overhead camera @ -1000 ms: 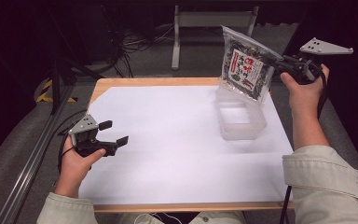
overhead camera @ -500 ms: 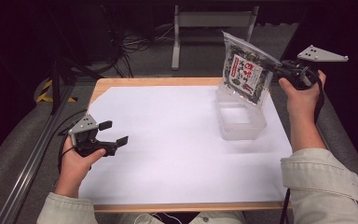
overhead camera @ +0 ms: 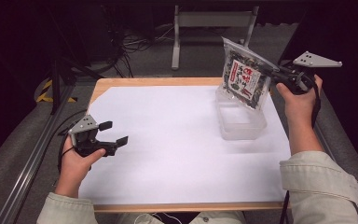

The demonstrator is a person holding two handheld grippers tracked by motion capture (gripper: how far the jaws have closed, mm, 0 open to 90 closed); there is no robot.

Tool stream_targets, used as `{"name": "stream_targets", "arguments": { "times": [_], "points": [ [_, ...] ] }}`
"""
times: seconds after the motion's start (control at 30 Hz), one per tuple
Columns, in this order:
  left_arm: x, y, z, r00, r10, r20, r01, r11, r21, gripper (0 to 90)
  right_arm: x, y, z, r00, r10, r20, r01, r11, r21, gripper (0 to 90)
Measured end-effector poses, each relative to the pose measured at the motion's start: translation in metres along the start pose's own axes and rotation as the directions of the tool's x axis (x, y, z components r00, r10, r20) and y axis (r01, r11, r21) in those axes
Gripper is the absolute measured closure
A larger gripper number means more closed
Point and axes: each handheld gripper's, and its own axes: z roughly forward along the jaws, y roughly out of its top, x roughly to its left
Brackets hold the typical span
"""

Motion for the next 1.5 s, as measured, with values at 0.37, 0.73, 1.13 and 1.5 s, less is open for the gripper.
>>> {"name": "stream_targets", "arguments": {
  "times": [0.37,0.73,1.13,1.5],
  "points": [
    [0.000,0.000,0.000,1.0000,-0.003,0.001,0.003,1.0000,0.000,11.8,-0.001,-0.014,0.002,0.9997,0.026,-0.002,-0.025,0.999,0.028,77.8],
    [0.000,0.000,0.000,1.0000,-0.006,-0.002,0.006,1.0000,0.001,11.8,0.002,-0.032,0.007,0.9993,0.038,-0.005,-0.038,0.997,0.074,77.9],
    [0.000,-0.001,0.001,1.0000,-0.003,0.000,0.003,1.0000,0.003,11.8,0.007,-0.054,0.013,0.9967,0.078,-0.022,-0.075,0.992,0.101,77.7],
    [-0.001,-0.001,0.004,1.0000,-0.001,0.006,0.001,1.0000,0.008,11.8,-0.002,-0.075,0.003,0.9871,0.160,-0.012,-0.159,0.986,0.059,77.7]
  ]
}}
